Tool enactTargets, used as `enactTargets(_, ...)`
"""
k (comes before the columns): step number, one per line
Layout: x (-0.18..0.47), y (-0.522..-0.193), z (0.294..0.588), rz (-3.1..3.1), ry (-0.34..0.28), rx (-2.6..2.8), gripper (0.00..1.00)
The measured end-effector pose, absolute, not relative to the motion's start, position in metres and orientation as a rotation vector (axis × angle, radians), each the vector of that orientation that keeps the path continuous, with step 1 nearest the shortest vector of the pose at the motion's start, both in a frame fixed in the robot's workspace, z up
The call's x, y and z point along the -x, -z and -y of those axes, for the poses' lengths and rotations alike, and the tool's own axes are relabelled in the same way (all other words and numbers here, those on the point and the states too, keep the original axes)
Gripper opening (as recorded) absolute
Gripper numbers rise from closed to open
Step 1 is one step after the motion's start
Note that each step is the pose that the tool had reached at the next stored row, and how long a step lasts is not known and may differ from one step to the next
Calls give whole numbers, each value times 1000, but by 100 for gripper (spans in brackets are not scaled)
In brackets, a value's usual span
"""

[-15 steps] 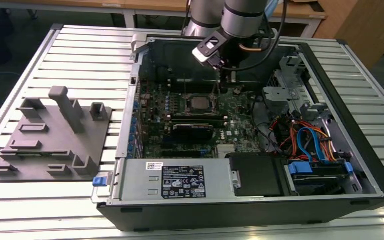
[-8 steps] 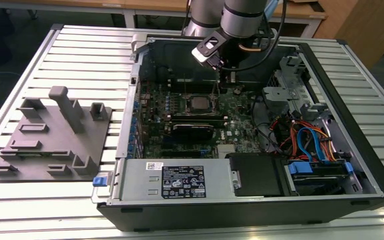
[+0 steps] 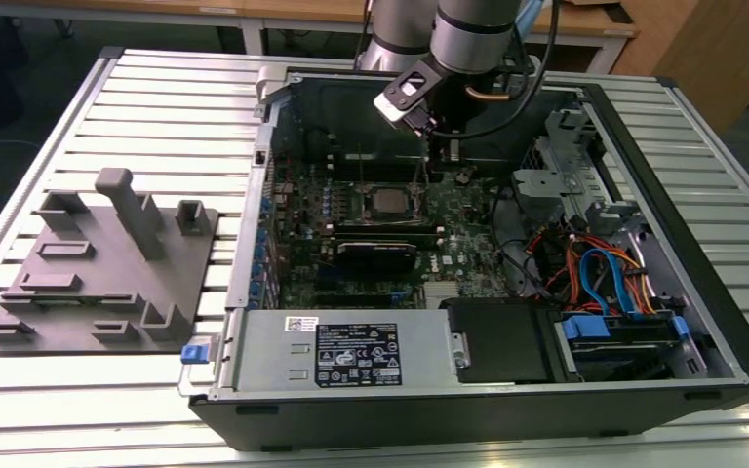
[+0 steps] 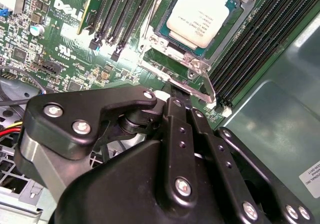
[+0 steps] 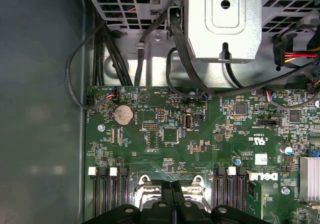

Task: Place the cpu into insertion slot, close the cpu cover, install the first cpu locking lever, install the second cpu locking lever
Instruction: 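Close the cpu cover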

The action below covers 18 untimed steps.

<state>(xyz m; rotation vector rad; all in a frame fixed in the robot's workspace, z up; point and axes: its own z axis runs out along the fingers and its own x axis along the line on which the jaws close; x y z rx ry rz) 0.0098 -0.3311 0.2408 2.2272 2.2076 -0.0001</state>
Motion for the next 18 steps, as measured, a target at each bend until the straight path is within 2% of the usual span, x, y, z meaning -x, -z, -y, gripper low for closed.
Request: enactTargets(18,4,-241,331,-2254,0,-2180,10)
